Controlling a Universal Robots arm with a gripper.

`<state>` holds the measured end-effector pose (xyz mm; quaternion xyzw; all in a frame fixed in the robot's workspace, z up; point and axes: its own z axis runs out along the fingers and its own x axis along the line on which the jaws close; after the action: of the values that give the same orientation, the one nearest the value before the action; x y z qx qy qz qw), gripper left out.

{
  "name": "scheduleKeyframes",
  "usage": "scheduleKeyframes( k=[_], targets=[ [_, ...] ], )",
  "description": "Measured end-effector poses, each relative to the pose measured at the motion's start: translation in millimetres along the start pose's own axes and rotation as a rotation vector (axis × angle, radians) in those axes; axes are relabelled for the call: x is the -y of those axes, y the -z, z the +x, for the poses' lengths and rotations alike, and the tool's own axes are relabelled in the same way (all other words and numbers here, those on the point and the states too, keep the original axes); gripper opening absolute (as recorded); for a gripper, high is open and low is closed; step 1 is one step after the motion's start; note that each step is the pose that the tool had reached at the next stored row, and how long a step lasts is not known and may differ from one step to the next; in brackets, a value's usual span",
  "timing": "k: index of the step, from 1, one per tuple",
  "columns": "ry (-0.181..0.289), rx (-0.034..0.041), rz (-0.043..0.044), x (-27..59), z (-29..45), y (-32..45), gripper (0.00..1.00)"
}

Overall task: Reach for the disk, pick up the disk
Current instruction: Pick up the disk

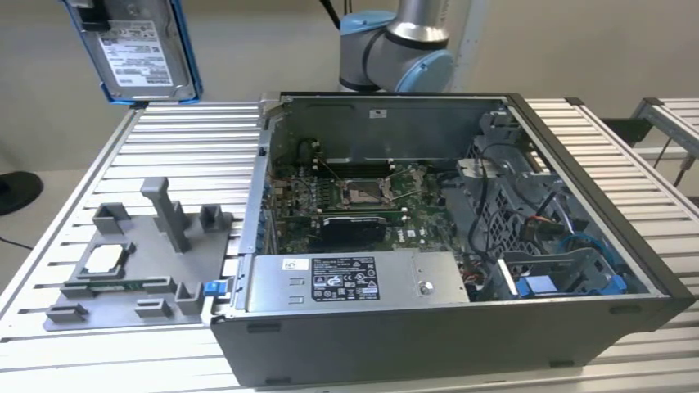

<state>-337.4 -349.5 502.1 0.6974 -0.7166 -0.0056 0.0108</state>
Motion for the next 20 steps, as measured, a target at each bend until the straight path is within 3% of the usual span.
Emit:
scheduleKeyframes(
  k=[20],
  targets=[
    [0.0, 0.0001, 0.0001, 75.3, -2.0, 1.7, 0.0]
  ],
)
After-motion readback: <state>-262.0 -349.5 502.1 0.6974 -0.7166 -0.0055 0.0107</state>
